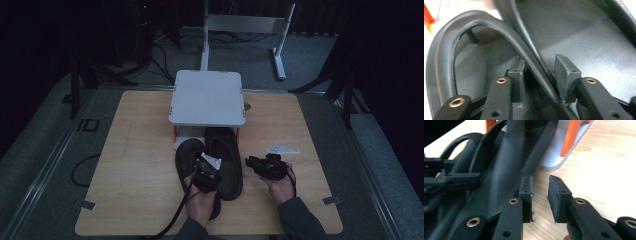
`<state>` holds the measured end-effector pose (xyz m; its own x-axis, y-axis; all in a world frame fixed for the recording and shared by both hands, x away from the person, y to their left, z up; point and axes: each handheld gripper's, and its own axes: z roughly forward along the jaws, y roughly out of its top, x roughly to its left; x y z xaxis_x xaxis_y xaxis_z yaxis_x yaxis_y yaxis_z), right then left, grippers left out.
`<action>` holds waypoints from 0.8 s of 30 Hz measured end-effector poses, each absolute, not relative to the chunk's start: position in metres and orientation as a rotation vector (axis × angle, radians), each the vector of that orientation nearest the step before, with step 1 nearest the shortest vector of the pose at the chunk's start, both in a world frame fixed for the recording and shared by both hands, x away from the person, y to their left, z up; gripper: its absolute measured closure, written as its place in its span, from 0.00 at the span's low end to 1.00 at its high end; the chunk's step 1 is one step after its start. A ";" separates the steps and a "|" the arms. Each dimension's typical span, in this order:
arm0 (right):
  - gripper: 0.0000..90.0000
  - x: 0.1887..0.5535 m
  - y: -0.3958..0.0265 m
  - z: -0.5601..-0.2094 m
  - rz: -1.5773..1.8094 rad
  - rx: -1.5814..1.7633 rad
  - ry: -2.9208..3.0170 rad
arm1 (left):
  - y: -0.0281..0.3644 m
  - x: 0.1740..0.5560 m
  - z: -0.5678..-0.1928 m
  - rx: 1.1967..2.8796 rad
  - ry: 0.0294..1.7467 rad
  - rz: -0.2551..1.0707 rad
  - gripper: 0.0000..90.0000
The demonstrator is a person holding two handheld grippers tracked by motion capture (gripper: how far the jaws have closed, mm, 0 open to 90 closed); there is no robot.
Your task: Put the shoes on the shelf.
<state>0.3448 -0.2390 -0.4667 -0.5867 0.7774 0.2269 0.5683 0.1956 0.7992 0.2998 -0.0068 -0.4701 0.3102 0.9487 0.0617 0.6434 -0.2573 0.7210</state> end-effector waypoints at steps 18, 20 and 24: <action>0.82 0.346 -0.245 -0.469 1.335 1.312 2.221 | 0.070 0.295 -0.466 2.023 1.287 0.639 0.87; 0.82 0.346 -0.246 -0.469 1.336 1.315 2.217 | 0.072 0.295 -0.466 2.019 1.290 0.640 0.88; 0.82 0.346 -0.249 -0.470 1.337 1.319 2.210 | 0.076 0.295 -0.464 1.998 1.298 0.643 0.88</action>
